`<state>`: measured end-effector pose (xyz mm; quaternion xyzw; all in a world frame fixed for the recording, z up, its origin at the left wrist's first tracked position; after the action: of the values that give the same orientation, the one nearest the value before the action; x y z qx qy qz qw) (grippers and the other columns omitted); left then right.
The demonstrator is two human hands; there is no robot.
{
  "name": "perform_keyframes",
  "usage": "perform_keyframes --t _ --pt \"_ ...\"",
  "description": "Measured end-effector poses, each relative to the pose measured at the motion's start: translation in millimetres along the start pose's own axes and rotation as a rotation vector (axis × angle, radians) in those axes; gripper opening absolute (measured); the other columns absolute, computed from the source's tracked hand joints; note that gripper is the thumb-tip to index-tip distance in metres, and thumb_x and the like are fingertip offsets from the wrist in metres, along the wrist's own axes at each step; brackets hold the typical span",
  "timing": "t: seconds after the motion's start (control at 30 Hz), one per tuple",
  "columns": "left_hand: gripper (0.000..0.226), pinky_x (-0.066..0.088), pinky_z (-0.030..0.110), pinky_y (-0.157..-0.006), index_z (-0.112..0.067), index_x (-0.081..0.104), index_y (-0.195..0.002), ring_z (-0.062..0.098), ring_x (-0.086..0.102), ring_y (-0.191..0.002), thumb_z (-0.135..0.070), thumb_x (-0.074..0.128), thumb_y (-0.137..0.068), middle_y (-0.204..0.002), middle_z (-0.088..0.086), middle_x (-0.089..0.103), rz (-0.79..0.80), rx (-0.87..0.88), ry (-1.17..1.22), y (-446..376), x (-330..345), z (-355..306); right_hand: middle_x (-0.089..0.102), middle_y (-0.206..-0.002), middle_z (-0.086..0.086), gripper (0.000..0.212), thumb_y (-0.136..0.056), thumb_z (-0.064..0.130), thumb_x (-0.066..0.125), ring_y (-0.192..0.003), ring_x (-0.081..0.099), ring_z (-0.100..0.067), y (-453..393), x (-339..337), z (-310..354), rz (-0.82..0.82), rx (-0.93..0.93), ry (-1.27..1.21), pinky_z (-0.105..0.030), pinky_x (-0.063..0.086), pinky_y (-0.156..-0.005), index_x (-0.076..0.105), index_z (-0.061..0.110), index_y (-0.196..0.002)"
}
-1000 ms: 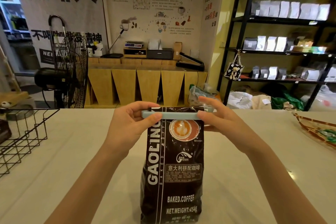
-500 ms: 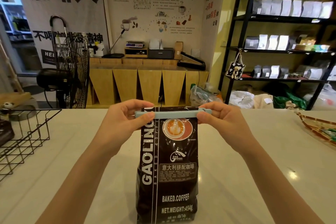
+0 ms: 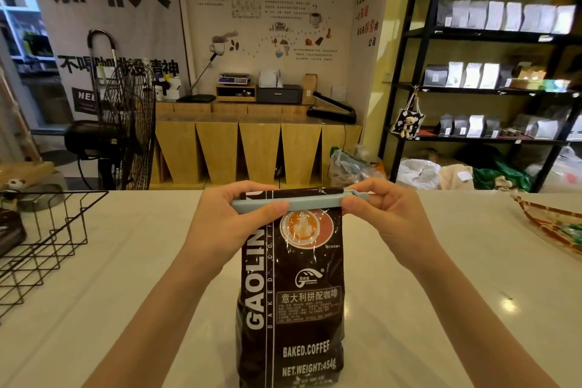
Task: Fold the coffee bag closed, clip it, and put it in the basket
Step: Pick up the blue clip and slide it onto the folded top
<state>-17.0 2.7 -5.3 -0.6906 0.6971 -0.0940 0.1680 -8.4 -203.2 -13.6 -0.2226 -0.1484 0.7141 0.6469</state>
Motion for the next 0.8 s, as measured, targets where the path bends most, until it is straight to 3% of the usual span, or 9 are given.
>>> perform_keyframes --t 0.27,0.47,0.6,0.67,0.73,0.8 --pt "0.022 0.055 0.021 -0.048 -0.029 0.069 -0.072 0.014 0.069 -0.060 -0.029 0.072 -0.050 -0.060 -0.007 0.071 -0.016 0.045 0.001 -1 -2 2 0.074 -0.062 0.004 0.010 -0.069 0.021 0.063 -0.071 0.072 -0.014 1 5 -4 -0.054 -0.002 -0.105 -0.018 0.054 -0.061 0.057 0.016 -0.074" --pt "0.023 0.054 0.019 -0.050 -0.029 0.068 -0.078 0.012 0.069 -0.065 -0.028 0.072 -0.056 -0.077 -0.001 0.068 -0.023 0.020 -0.022 -3 -4 5 0.074 -0.069 0.005 0.019 -0.073 0.030 0.059 -0.076 0.071 -0.014 2 14 -10 -0.082 0.019 -0.050 -0.018 0.055 -0.062 0.059 0.015 -0.086" --pt "0.068 0.053 0.018 -0.061 -0.035 0.052 -0.115 0.016 0.062 -0.088 -0.042 0.069 -0.049 -0.105 -0.006 0.057 -0.007 -0.059 -0.081 -1 -5 15 0.076 -0.087 -0.001 0.030 -0.072 0.028 0.061 -0.089 0.070 -0.018 2 20 -22 0.003 0.137 -0.147 -0.025 0.056 -0.076 0.059 0.017 -0.100" --pt "0.084 0.053 0.023 -0.070 -0.034 0.042 -0.124 0.016 0.063 -0.092 -0.044 0.071 -0.047 -0.105 -0.003 0.060 0.011 -0.181 -0.070 5 -8 26 0.075 -0.096 -0.003 0.038 -0.070 0.023 0.063 -0.094 0.069 -0.021 5 24 -25 0.038 0.167 -0.201 -0.031 0.056 -0.081 0.057 0.018 -0.106" --pt "0.071 0.054 0.027 -0.071 -0.025 0.049 -0.119 0.018 0.069 -0.085 -0.040 0.073 -0.054 -0.097 0.002 0.071 0.061 -0.276 -0.031 16 -8 35 0.075 -0.099 -0.003 0.040 -0.069 0.021 0.064 -0.095 0.069 -0.024 5 27 -27 0.039 0.183 -0.234 -0.036 0.056 -0.082 0.057 0.020 -0.109" --pt "0.040 0.054 0.020 -0.059 -0.018 0.060 -0.106 0.015 0.072 -0.076 -0.028 0.070 -0.068 -0.085 0.003 0.076 0.036 -0.284 0.022 24 -11 39 0.075 -0.100 -0.001 0.040 -0.069 0.022 0.064 -0.095 0.069 -0.022 3 33 -27 0.036 0.184 -0.257 -0.038 0.056 -0.083 0.057 0.025 -0.108"
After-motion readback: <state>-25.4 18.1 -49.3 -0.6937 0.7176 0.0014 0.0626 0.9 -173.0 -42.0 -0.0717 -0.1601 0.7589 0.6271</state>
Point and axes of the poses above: each hand's wrist, its own y-axis away from the middle knuckle, its own x-axis out of the palm, z = x × y, the point moved 4 cm from there along -y, towards the middle knuckle
